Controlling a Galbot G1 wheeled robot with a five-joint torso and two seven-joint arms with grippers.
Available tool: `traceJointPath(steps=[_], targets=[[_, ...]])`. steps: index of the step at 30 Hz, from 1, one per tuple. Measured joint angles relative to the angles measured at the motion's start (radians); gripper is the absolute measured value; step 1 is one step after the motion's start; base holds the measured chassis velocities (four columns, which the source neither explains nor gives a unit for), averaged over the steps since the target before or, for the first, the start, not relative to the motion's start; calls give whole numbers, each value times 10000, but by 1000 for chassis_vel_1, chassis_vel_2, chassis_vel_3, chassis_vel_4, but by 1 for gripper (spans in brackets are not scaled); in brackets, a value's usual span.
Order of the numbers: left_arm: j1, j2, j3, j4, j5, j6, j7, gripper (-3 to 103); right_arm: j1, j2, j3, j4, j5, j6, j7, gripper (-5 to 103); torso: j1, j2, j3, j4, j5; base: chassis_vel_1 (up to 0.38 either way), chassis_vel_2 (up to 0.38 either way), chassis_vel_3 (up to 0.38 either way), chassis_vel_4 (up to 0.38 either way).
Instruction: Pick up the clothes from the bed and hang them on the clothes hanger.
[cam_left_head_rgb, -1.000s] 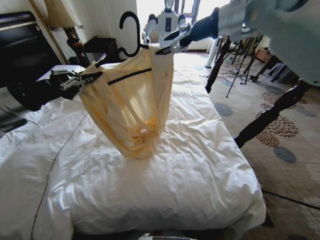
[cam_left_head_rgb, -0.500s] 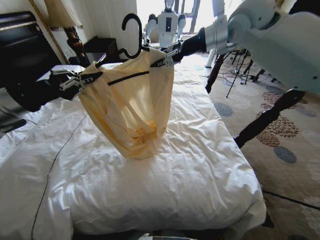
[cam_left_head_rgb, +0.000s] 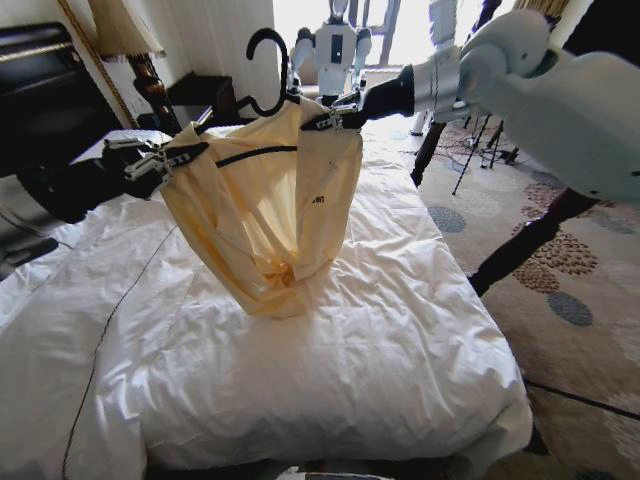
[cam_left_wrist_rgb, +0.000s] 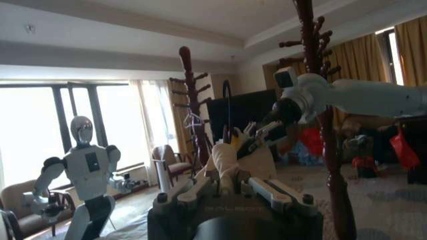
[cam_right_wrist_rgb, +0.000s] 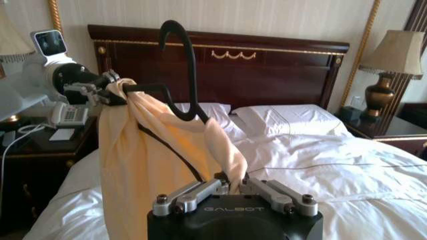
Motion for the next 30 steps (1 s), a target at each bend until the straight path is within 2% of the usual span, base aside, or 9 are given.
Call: traceJointPath(steps=[3,5,7,9,13,15,19,22,30], targets=[[12,25,17,-101,-58,-14,-339,28,-48,-142,32,170,303,-20,283,-1,1,0,0,-1,1,0,0,0,0],[15,31,20,-106,-77,-20,-432,28,-64,-171,58,198,367,-25,350,-1,0,0,0,0,2,0,0,0,0],[16,59,25,-132,-150,-27,-727,44,-91,-275,116,262,526,-43,475,-1,0,0,0,0,0,0,0,0,0],[16,78,28,-152,-205,-30,-885,44,-114,-325,149,307,601,-60,553,-1,0,0,0,0,-1,0,0,0,0],[-40,160,47,-193,-366,-63,-1412,66,-252,-581,262,555,1043,-154,962,0,0,0,0,-1,3,0,0,0,0],[-54,173,47,-196,-408,-65,-1526,66,-276,-637,284,595,1127,-167,1050,0,0,0,0,-1,3,0,0,0,0],[-58,163,18,-264,-576,-65,-2010,82,-415,-743,481,633,1296,-184,1319,0,0,0,0,-1,2,0,0,0,0],[-43,65,12,-498,-992,-75,-3271,97,-659,-724,868,686,1707,-228,2071,0,0,0,0,-1,2,0,0,0,0],[36,-149,3,-764,-1276,-102,-4060,100,-852,-582,1326,686,1949,-184,2774,0,0,0,0,0,1,0,0,0,0]])
